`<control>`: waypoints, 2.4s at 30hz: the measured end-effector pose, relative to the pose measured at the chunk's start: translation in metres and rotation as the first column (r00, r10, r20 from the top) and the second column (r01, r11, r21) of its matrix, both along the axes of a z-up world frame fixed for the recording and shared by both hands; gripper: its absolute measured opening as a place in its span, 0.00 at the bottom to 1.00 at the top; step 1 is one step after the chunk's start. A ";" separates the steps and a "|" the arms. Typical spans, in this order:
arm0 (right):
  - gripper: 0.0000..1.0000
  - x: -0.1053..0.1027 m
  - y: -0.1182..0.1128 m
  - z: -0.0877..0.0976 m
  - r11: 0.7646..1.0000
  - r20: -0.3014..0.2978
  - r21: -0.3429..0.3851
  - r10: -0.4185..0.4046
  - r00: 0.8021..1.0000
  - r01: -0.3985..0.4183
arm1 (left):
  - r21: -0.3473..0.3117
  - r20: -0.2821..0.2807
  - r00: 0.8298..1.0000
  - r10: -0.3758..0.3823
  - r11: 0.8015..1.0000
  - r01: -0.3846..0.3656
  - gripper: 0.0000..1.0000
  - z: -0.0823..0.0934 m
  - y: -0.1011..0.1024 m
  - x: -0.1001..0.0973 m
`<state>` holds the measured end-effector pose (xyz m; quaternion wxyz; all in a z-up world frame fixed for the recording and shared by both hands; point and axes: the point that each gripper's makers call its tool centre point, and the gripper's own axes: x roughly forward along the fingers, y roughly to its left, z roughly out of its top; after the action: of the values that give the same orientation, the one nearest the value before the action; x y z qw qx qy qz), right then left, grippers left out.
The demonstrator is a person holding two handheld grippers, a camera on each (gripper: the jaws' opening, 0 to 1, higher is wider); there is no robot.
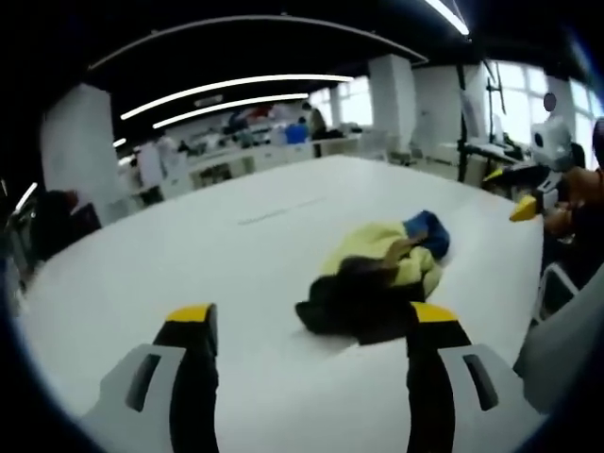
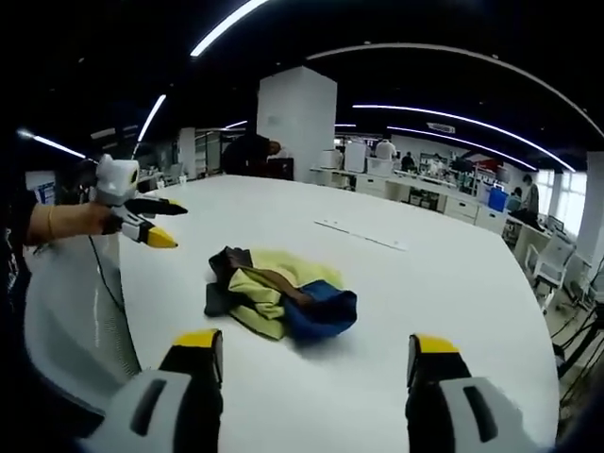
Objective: Fold the garment on the visible template until the final outline fits inside the template.
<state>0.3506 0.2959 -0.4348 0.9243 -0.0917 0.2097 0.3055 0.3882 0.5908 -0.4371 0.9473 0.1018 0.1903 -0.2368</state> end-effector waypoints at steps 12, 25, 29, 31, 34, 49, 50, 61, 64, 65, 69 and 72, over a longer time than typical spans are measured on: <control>0.48 0.058 0.005 -0.026 0.998 -0.068 0.058 -0.019 0.997 0.023 | 0.022 -0.044 0.994 -0.103 0.994 0.104 0.60 -0.026 -0.038 0.030; 0.29 0.091 0.012 -0.055 0.996 -0.127 0.072 -0.045 0.991 0.054 | 0.007 -0.093 0.991 -0.091 0.996 0.092 0.39 -0.051 -0.037 0.043; 0.24 0.094 0.014 -0.064 0.995 -0.172 0.088 -0.038 0.984 0.054 | 0.004 -0.113 0.988 -0.107 0.994 0.108 0.31 -0.056 -0.042 0.045; 0.21 0.095 0.016 -0.067 0.995 -0.174 0.086 -0.034 0.984 0.049 | 0.015 -0.111 0.987 -0.115 0.993 0.118 0.26 -0.058 -0.046 0.047; 0.19 0.095 0.017 -0.068 0.995 -0.178 0.084 -0.031 0.983 0.047 | 0.017 -0.111 0.986 -0.125 0.992 0.128 0.25 -0.059 -0.049 0.049; 0.00 0.100 0.017 -0.054 0.989 -0.152 0.136 -0.035 0.988 0.056 | -0.054 -0.152 0.976 -0.154 0.988 0.147 0.00 -0.061 -0.057 0.049; 0.00 0.100 0.016 -0.053 0.989 -0.149 0.139 -0.036 0.988 0.057 | -0.055 -0.150 0.976 -0.157 0.987 0.150 0.00 -0.059 -0.056 0.049; 0.00 0.101 0.009 -0.025 0.988 -0.098 0.147 -0.035 0.995 0.050 | -0.082 -0.086 0.987 -0.138 0.988 0.131 0.00 -0.013 -0.038 0.051; 0.00 0.101 0.010 -0.015 0.989 -0.081 0.146 -0.023 0.996 0.034 | -0.090 -0.058 0.991 -0.120 0.989 0.115 0.00 0.000 -0.036 0.053; 0.00 0.102 0.011 -0.012 0.988 -0.075 0.152 -0.020 0.997 0.031 | -0.091 -0.047 0.992 -0.115 0.990 0.110 0.00 0.004 -0.036 0.054; 0.00 0.104 0.012 0.005 0.987 -0.052 0.158 -0.006 0.999 0.015 | -0.104 -0.009 0.996 -0.094 0.990 0.092 0.00 0.025 -0.032 0.058; 0.00 0.105 0.013 0.019 0.988 -0.026 0.156 0.011 1.000 -0.007 | -0.115 0.025 0.996 -0.082 0.990 0.085 0.00 0.042 -0.028 0.061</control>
<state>0.4557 0.3092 -0.4155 0.9243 -0.0157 0.1973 0.3264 0.4492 0.5625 -0.3950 0.9427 0.0571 0.1624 -0.2858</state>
